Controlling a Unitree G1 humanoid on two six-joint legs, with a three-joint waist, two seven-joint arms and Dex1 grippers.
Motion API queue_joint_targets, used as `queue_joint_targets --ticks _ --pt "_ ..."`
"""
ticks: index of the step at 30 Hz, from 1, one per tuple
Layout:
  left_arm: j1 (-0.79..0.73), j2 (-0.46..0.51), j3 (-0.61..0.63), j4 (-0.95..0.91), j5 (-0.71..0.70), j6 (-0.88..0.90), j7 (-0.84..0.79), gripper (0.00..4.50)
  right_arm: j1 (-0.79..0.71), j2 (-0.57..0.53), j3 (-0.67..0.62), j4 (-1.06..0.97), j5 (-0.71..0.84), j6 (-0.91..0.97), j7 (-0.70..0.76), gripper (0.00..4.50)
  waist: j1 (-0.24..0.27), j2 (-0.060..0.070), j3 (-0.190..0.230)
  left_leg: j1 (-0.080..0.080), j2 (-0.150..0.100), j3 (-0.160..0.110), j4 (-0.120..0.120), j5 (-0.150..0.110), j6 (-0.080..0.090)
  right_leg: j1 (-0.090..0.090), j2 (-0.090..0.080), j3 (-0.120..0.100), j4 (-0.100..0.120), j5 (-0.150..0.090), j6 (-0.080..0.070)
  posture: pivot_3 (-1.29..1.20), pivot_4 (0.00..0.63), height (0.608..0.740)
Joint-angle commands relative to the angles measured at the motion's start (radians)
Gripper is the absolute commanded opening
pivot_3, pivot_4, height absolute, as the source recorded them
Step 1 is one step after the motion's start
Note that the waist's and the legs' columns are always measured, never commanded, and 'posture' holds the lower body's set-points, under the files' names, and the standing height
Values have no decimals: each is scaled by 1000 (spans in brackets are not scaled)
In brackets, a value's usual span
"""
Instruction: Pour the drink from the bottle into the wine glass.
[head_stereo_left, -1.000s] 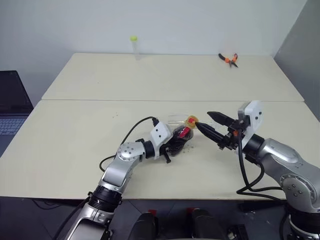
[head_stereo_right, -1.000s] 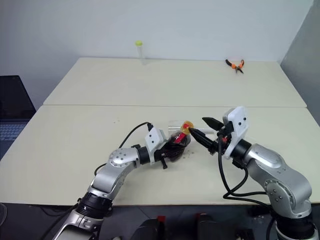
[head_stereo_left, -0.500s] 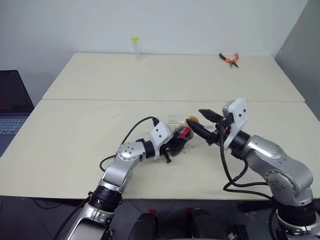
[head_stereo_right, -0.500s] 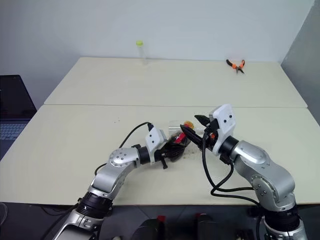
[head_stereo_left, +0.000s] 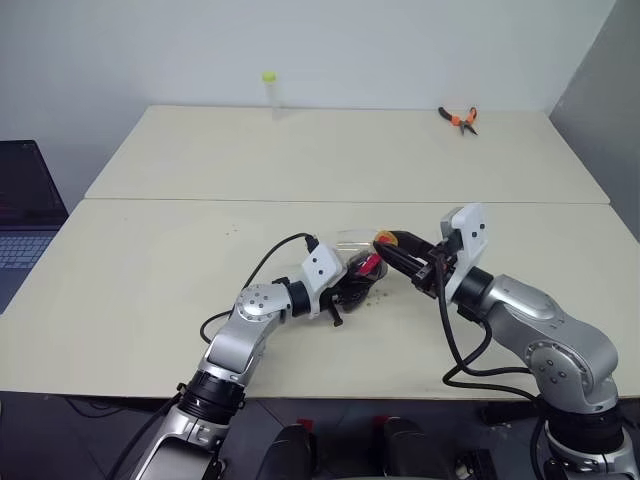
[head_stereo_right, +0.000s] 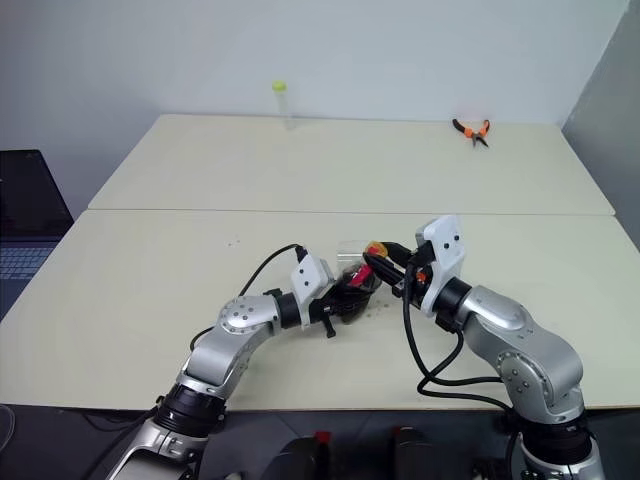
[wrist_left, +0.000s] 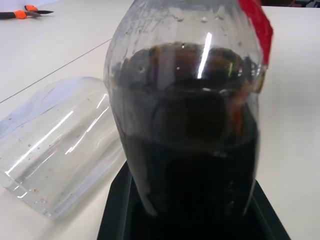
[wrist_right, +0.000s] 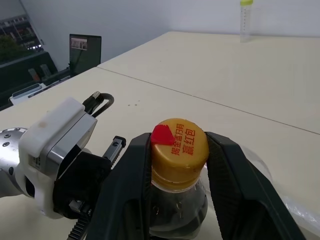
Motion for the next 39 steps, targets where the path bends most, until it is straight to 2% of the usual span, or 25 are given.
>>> queue_joint_targets --ticks 1,9,15,16,18,20,23,28,32,35,39 --pt "-13 -6 -1 -27 -2 -18 -1 792 -4 38 -48 -31 64 -2 -10 1247 0 0 0 0 0 0 0 0 0 0 0 0 0 0 0 0 150 740" --pt "-11 -4 -1 -30 -3 -18 -1 791 -10 164 -156 -18 259 30 -92 1246 0 0 0 0 0 0 0 0 0 0 0 0 0 0 0 0 150 740" --pt "-11 -3 -1 -30 -5 -21 -1 791 -14 176 -179 -21 335 42 -143 1236 -1 0 0 0 0 0 0 0 0 0 0 0 0 0 0 0 150 740" --pt "-11 -3 -1 -30 -5 -21 -1 791 -13 162 -174 -26 316 38 -140 1231 -1 0 0 0 0 0 0 0 0 0 0 0 0 0 0 0 150 740" --pt "-12 -3 0 -28 -5 -22 -1 791 -10 97 -133 -35 182 -9 -119 1230 -1 0 0 0 0 0 0 0 0 0 0 0 0 0 0 0 150 740" --pt "-12 -4 0 -28 -4 -22 -1 790 -5 23 -77 -22 -17 -123 -108 1207 -1 0 0 0 -1 0 0 0 0 0 0 0 0 0 0 0 150 740" --pt "-10 -4 0 -29 -4 -23 2 790 9 -16 -64 8 -179 -264 -113 1199 -1 0 0 0 0 0 0 0 0 0 0 0 0 0 0 0 150 740" --pt "-6 -9 3 -31 -5 -27 8 790 60 -58 -110 -12 -203 -305 -41 1188 1 0 0 0 0 1 0 0 0 0 0 0 0 0 0 0 150 740" --pt "-3 -23 17 -32 -13 -41 22 790 250 -169 -161 -8 -254 -341 68 1188 11 0 0 -1 -1 0 0 0 0 0 -1 0 -1 0 0 0 150 740" --pt "-3 -44 39 -42 -47 -40 26 790 379 -174 -209 23 -268 -348 77 1187 12 0 0 -1 -1 1 0 0 0 0 -1 0 -1 0 0 0 150 740" --pt "-6 -61 46 -72 -84 -29 8 790 432 -122 -214 150 -338 -395 35 1187 3 0 0 2 0 3 0 0 0 1 0 2 1 0 0 0 150 740"
